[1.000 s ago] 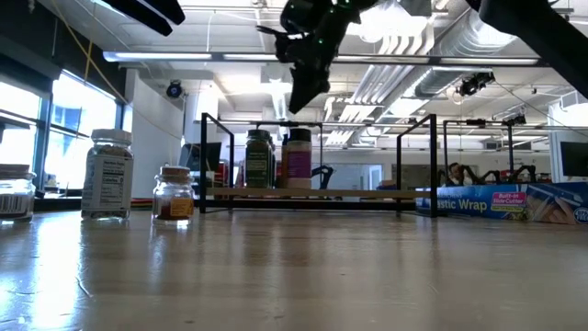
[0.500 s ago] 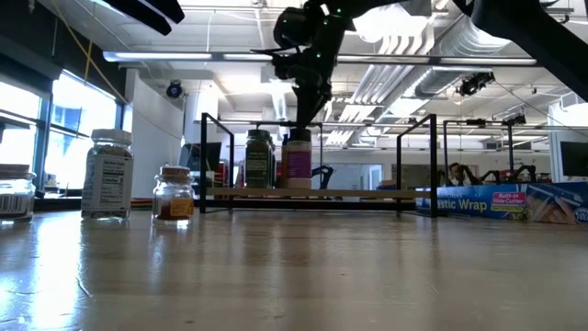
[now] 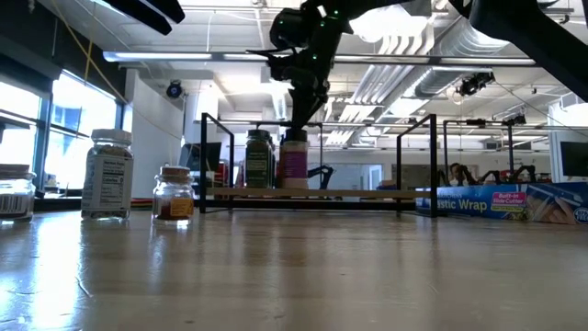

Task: Shelf spices
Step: Adjust the black seasoning bottles

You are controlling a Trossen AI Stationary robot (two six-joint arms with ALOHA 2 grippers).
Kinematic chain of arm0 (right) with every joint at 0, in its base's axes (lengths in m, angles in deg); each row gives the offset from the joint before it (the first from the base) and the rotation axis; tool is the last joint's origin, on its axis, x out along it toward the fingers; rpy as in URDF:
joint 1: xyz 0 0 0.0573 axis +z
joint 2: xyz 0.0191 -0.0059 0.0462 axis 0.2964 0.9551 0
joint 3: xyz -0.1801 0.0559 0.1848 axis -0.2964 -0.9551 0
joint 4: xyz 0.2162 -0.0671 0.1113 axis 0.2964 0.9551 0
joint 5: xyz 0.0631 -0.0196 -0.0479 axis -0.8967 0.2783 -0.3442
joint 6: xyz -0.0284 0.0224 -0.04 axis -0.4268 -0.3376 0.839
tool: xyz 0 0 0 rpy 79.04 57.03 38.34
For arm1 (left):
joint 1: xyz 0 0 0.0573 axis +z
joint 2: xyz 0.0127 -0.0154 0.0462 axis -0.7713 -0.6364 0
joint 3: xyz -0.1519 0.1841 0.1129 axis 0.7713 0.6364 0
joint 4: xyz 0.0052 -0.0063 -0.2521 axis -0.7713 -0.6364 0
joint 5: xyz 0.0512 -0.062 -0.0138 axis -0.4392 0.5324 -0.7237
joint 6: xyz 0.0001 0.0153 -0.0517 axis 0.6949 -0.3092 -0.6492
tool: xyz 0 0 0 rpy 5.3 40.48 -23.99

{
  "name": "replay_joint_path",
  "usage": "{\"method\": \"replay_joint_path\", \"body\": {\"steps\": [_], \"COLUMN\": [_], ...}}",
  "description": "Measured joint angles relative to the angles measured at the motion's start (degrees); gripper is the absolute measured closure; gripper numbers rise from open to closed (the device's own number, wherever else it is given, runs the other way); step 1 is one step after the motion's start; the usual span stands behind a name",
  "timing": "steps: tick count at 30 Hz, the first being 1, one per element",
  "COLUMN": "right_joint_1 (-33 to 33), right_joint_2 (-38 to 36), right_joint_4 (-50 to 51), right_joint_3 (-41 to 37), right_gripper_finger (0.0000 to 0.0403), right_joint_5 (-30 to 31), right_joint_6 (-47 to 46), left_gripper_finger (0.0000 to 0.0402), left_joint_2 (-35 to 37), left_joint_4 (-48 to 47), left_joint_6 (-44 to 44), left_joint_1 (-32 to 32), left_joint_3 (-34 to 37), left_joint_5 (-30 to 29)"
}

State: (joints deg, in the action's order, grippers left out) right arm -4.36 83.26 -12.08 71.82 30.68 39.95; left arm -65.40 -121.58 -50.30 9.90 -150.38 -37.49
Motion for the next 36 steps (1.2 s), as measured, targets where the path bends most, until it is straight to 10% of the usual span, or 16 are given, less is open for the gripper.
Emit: {"method": "replay_joint_path", "body": {"steps": [36], "right_joint_1": [-2.7], "right_joint_2": [0.3], "right_joint_4": [-4.0], "right_joint_3": [0.9], "right_gripper_finger": [0.0341], "right_joint_5": [-0.8], "right_joint_6": [-2.2], "left_gripper_finger": [0.014], "left_joint_2": [0.0], "left_joint_4": [-0.1], "left_joint_6": [0.1], "left_joint_1": [-0.1], "left_joint_3": [0.0], "left_joint_5": [-0.2]}}
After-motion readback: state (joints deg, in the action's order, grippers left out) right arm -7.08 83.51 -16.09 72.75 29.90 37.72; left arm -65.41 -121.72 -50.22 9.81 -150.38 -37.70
